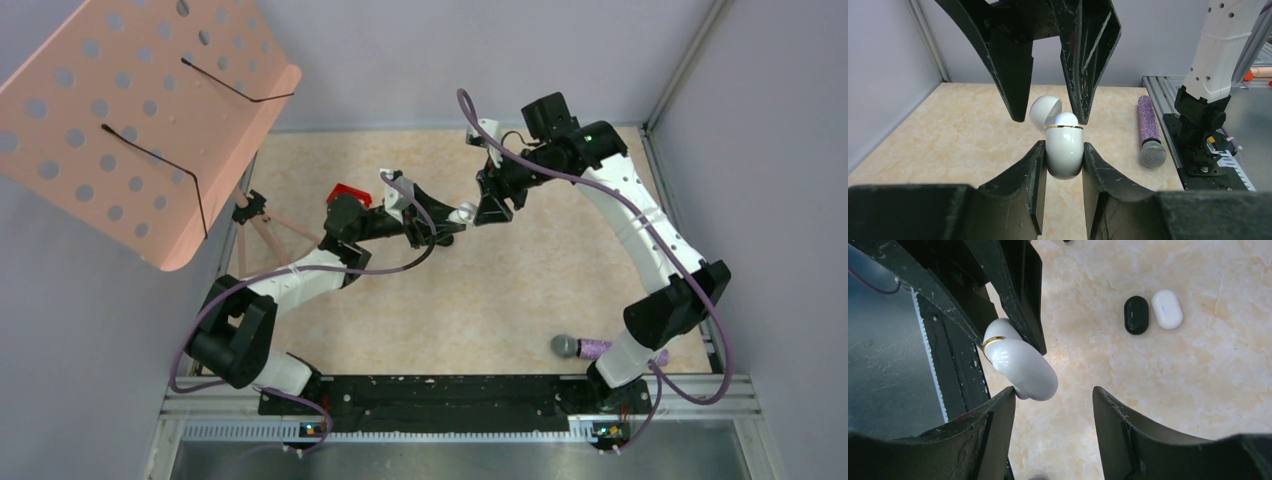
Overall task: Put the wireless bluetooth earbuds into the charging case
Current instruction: Adjust the earbud with the charging case.
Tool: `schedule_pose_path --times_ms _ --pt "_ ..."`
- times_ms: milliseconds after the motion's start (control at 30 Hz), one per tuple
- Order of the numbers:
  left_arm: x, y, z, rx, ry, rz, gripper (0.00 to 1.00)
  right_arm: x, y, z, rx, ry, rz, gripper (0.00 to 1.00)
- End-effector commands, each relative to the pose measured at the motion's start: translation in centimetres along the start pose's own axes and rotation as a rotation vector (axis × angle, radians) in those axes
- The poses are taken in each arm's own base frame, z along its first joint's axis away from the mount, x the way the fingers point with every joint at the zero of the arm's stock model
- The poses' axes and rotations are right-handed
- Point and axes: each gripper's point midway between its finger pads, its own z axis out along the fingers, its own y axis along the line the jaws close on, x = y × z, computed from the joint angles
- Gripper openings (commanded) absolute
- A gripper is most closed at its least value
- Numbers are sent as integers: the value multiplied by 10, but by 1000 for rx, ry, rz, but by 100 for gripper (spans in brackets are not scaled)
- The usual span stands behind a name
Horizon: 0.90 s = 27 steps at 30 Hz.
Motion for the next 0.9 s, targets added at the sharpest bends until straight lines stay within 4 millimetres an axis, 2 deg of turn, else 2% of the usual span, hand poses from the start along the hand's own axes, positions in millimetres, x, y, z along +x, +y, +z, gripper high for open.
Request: schedule_pose_path --times_ms 0,167,300,400,667,867 --pt "-32 0 2 -4 -63 66 0 -1 -2 2 17 -8 -34 58" --pt "-31 1 2 0 -60 57 0 -5 -6 1 41 -17 -21 58" --pt "-31 2 2 0 -57 53 0 -14 2 -11 31 -32 -77 59" --pt "-30 0 2 12 -54 57 0 -12 -2 -16 74 -19 -89 59" --pt "-33 -1 4 32 -57 65 0 -10 -15 -7 101 -5 -51 58" --pt "-30 -3 4 43 -48 70 0 -17 -15 0 74 -28 -20 58"
